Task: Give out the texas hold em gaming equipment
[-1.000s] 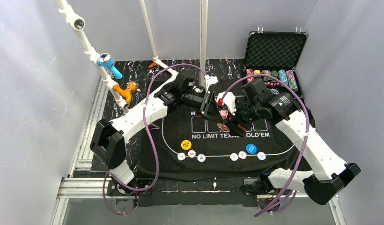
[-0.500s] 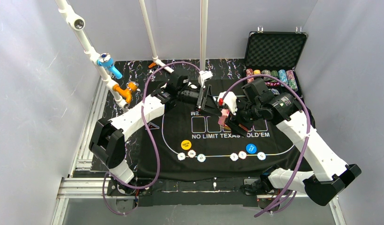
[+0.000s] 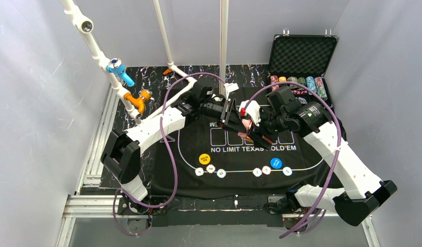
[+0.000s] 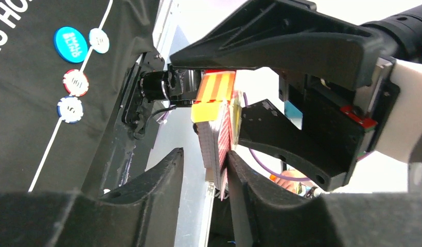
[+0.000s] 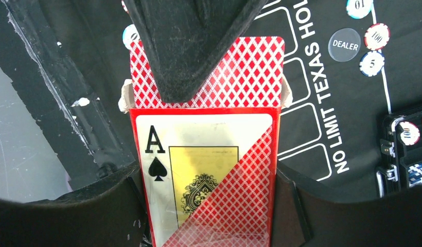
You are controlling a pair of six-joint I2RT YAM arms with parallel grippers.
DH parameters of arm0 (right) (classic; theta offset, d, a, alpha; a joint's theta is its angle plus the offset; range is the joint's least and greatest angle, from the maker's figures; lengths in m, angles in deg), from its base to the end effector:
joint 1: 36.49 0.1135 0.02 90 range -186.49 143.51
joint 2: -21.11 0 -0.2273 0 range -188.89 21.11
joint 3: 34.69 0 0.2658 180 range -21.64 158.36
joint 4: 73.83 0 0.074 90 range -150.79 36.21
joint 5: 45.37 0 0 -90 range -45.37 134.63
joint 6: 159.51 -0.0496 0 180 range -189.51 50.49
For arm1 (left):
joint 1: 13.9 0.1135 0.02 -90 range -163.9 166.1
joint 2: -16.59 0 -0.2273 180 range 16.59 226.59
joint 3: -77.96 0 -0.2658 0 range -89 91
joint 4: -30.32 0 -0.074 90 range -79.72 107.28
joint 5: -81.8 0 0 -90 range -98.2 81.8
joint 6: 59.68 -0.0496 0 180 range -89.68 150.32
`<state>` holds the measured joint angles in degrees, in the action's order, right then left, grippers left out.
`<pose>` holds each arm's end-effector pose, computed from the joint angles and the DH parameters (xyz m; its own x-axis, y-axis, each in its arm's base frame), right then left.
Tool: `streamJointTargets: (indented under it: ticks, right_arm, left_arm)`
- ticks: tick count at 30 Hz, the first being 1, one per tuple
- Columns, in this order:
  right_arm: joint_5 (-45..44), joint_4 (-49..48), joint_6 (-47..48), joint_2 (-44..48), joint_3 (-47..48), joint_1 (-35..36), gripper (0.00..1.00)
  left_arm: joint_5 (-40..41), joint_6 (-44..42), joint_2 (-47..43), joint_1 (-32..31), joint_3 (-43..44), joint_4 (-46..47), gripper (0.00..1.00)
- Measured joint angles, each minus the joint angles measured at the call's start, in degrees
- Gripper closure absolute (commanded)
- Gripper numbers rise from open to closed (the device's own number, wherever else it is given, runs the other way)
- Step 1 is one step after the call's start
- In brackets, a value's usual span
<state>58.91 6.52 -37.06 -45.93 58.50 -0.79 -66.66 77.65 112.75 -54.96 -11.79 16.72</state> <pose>0.1888 0.1508 0.3409 -0.1895 -0.7765 -0.6010 -0.9295 0.3391 -0.1450 0.2761 -0.2966 0.2787 -0.8687 0.2467 -0.4296 0.4583 0.0710 -0.8860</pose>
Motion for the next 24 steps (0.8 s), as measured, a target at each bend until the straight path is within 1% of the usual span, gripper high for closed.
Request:
streamJointTargets:
  ticks: [8, 9, 13, 18, 20, 24]
  right_arm:
    - [-0.9, -0.5, 0.2, 0.3, 0.0, 0.0, 0.99]
    - [-1.0, -0.6, 0.2, 0.3, 0.0, 0.0, 0.99]
    - [-1.3, -0.4, 0.3, 0.3, 0.0, 0.0, 0.99]
    - [-1.7, 0.0, 0.5, 0.3, 0.0, 0.0, 0.99]
    - [-1.9, 0.3, 0.5, 0.3, 0.0, 0.0, 0.99]
    - [-2.2, 0.8, 0.6, 0.5, 0.0, 0.0, 0.99]
  left_arm:
    - [-2.1, 1.7, -0.4, 1.5, -0.9, 3.2, 0.71]
    - [-2.3, 1.7, -0.5, 1.6, -1.0, 3.3, 0.72]
    - [-2.3, 1.5, -1.0, 1.6, -1.3, 3.5, 0.84]
    - [-2.1, 0.4, -1.7, 1.6, -1.3, 3.0, 0.93]
    - [-1.9, -0.4, -2.0, 1.7, -1.3, 1.9, 0.95]
    - [-1.9, -1.4, -2.4, 2.1, -1.4, 1.1, 0.93]
